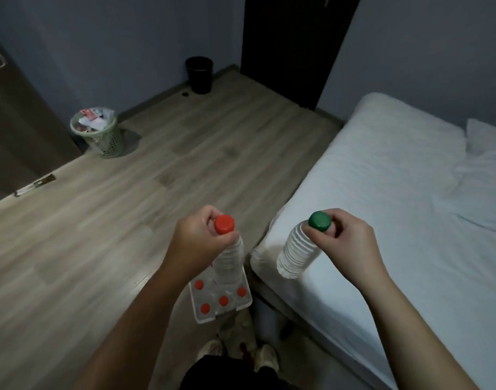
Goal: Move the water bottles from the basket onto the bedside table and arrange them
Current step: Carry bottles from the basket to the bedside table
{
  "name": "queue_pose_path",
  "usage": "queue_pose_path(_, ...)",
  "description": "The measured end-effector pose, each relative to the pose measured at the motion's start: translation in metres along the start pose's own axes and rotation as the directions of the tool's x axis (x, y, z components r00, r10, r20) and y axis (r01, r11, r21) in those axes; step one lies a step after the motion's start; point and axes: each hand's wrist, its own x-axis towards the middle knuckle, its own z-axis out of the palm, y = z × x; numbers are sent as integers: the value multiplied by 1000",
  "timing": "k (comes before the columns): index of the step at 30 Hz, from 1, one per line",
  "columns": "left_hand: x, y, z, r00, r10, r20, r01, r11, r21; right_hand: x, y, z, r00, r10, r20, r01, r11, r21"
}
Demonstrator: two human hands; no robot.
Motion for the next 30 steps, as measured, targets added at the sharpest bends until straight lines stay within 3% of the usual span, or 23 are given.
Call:
queue_pose_path(7, -1, 4, -6, 937, 271, 219, -308, 939, 154, -63, 13, 2, 925, 235, -299, -221, 972, 79)
queue_pose_path(14, -6, 22, 8, 759, 504, 412, -610, 771, 182, -133, 34, -22, 779, 342, -526, -332, 936, 117)
queue_pose_path(18, -25, 43, 38, 731, 432, 528, -579, 802, 145, -179, 52, -44, 713, 373, -593, -369, 920, 135)
queue_pose_path(22, -70, 66, 81, 676, 484, 555, -634, 766, 105, -241, 79, -73, 607, 428, -669, -410, 891, 197)
queue_pose_path(30, -202, 100, 181, 717, 464, 521, -545, 839, 2, -390, 133, -143, 543, 525, -655, -509, 826, 241)
